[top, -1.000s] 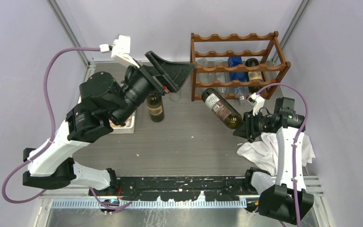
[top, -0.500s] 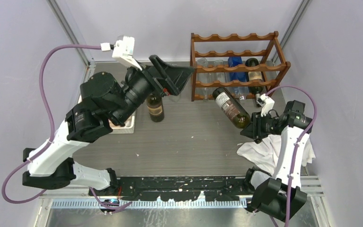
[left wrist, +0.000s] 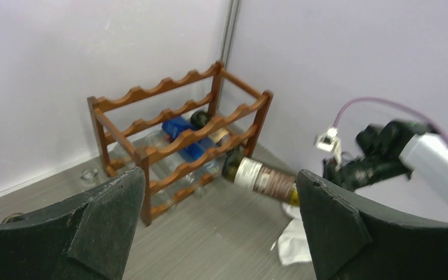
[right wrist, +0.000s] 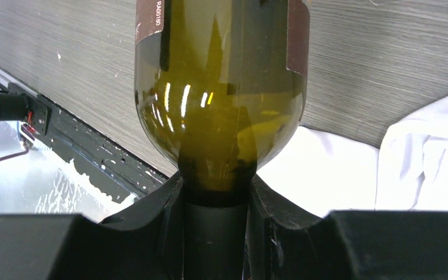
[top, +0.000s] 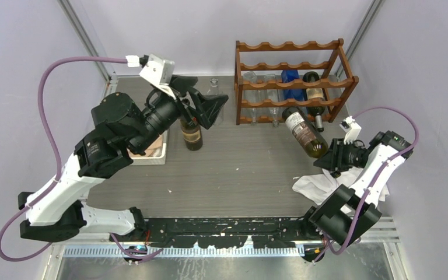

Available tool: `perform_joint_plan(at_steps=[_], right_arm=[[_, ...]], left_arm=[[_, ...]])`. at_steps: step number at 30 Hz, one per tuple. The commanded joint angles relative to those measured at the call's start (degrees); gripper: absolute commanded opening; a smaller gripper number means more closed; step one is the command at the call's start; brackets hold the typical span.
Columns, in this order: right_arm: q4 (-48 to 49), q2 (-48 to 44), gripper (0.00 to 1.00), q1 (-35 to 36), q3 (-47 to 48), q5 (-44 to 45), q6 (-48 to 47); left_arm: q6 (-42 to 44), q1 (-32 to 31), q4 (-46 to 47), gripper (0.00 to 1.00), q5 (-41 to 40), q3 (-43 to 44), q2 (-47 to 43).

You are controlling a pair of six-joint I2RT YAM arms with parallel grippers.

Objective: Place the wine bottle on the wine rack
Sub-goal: Place the wine bottle in the wine rack.

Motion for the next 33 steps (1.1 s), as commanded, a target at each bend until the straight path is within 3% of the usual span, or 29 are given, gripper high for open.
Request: perform_joint_plan(at_steps=[1, 5, 17, 33], right_arm=[[-0.4, 1.2, 0.01, -3.7, 3.9, -6.9, -4.6], [5.0, 0.7, 0.01, -5.6, 4.0, -5.2, -0.8], [23.9, -1.8, 0.01, -6.6, 1.2, -3.6, 14.8], [29.4, 2.9, 0.01, -6.6, 3.3, -3.4, 19.6]], left_arm=[[4.3, 4.5, -0.3, 1.00, 9.0, -6.3, -2.7], [7.1, 8.3, -2.3, 1.00, 11.5, -11.8, -4.9], [9.9, 9.7, 4.7, 1.00, 10.2, -23.6, -12.5], [9.3, 10.9, 6.8, 1.00, 12.1, -26.1, -12.2]])
